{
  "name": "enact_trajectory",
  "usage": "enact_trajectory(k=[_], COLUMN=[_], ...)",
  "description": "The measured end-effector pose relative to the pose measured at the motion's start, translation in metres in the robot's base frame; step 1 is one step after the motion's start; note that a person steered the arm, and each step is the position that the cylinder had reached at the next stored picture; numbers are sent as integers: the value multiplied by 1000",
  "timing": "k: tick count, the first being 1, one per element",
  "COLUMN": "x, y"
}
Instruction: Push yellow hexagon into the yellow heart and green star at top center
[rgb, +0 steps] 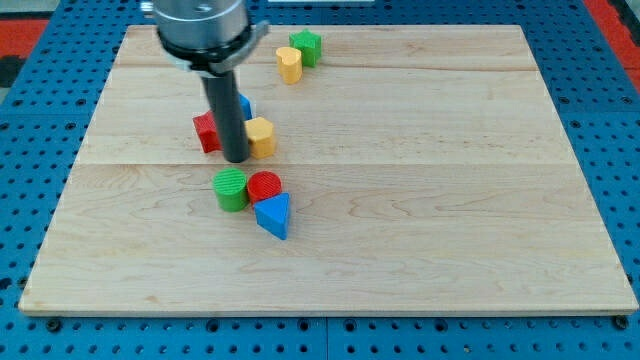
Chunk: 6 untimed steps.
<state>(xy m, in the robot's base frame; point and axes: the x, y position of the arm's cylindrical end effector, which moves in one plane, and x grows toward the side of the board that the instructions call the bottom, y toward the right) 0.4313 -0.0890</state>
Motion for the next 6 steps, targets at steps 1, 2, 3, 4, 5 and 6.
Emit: enact_trajectory(k=[1,2,3,4,5,6], x=[-10,-28,-47,-20,-43,-93], y=[2,14,35,73,65,42])
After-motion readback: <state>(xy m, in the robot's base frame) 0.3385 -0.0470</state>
